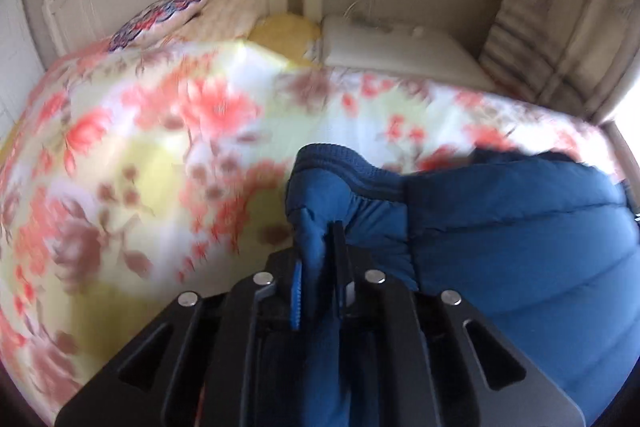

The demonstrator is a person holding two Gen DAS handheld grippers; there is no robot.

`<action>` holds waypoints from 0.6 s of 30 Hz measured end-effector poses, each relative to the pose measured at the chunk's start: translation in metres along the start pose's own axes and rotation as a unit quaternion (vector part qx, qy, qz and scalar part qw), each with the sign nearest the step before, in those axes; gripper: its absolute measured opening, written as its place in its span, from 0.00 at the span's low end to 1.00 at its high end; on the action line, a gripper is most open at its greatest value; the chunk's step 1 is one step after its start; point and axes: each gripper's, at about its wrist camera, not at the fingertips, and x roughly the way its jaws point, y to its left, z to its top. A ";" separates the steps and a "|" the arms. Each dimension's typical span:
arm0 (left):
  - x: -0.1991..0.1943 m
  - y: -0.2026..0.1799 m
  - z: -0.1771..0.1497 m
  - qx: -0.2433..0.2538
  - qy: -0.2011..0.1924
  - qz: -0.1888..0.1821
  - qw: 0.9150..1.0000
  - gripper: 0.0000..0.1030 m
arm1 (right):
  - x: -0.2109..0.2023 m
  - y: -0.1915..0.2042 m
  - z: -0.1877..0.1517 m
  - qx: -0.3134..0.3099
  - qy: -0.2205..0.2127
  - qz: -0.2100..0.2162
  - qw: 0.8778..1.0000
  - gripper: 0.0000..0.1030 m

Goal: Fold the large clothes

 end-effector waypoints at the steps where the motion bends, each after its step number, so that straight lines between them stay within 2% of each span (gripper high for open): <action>1: -0.003 0.000 -0.001 0.003 -0.007 0.005 1.000 0.12 | -0.001 -0.001 0.000 -0.001 0.000 -0.001 1.000 0.15; 4: -0.011 0.002 -0.005 0.000 -0.023 0.021 1.000 0.12 | -0.010 -0.001 0.001 0.006 -0.010 0.000 1.000 0.15; 6: -0.020 0.004 -0.007 -0.004 -0.039 0.025 0.999 0.12 | -0.026 0.002 0.007 -0.001 -0.036 -0.003 0.999 0.15; 8: -0.020 0.006 -0.005 -0.010 -0.038 0.022 0.999 0.12 | -0.040 0.001 0.015 0.005 -0.060 0.003 0.998 0.15; 10: -0.015 0.007 -0.004 -0.018 -0.027 0.022 0.999 0.15 | -0.032 0.002 0.019 0.001 -0.048 -0.005 0.999 0.15; 13: -0.005 0.008 -0.003 -0.022 -0.009 0.031 0.999 0.23 | 0.011 0.013 0.011 -0.033 0.006 -0.041 0.999 0.17; 16: -0.001 0.010 -0.004 -0.028 -0.002 0.051 0.998 0.36 | 0.012 0.022 0.011 -0.051 0.003 -0.066 0.997 0.17; 18: -0.002 0.013 -0.006 -0.035 -0.004 0.053 0.998 0.34 | 0.005 0.025 0.010 -0.054 -0.007 -0.071 0.996 0.16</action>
